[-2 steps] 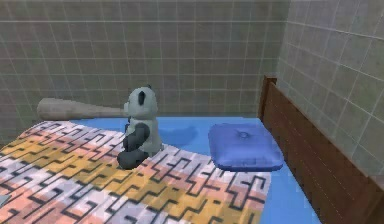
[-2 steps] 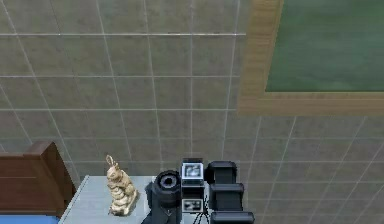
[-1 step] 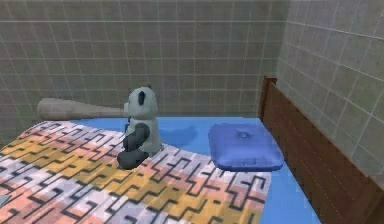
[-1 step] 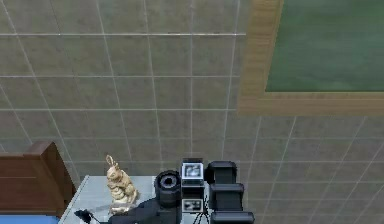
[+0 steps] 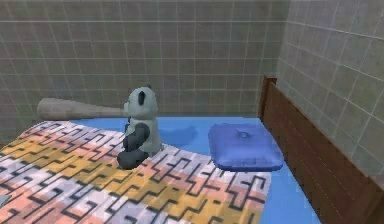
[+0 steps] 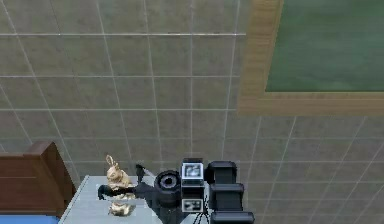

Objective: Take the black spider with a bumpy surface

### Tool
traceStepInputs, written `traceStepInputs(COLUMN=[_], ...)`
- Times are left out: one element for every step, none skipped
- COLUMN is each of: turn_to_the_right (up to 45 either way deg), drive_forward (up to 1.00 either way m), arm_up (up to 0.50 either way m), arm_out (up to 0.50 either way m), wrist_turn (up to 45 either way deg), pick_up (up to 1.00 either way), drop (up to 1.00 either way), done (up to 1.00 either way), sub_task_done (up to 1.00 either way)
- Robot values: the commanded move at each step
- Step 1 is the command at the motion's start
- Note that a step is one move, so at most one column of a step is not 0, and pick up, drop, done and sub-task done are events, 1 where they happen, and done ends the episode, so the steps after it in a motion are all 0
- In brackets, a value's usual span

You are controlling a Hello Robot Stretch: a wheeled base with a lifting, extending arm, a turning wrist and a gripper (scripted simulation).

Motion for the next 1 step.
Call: traceStepInputs(turn_to_the_right=[0.0], drive_forward=[0.0], arm_up=[0.0], arm_out=[0.0], wrist_turn=[45.0], pick_up=[0.0], drop=[0.0], done=[0.0], sub_task_done=[0.0])
